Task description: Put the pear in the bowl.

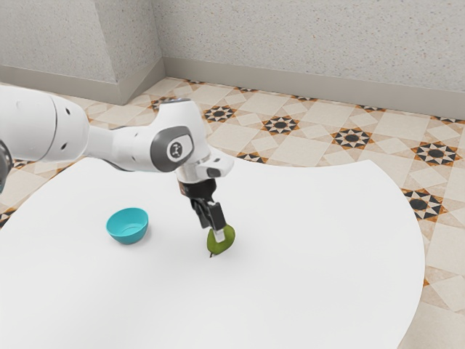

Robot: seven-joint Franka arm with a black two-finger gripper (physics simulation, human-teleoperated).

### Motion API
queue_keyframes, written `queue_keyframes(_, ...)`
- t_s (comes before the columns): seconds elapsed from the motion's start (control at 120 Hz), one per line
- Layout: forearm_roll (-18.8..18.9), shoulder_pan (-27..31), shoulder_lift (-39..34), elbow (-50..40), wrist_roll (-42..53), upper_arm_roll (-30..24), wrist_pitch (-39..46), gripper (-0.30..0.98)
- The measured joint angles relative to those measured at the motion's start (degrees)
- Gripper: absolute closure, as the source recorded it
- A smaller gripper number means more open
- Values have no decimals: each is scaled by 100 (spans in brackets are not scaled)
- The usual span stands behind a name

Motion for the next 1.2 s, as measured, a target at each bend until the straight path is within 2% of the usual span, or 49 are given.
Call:
queue_keyframes(0.533, -13, -16, 618, 303, -160, 108, 337, 0)
queue_keyframes(0.933, -251, -27, 859, 344, -330, 184, 943, 0)
queue_keyframes(1.033, -261, -22, 938, 367, -366, 185, 1003, 4)
queue_keyframes(1.2, -271, -12, 986, 386, -414, 184, 1071, 17)
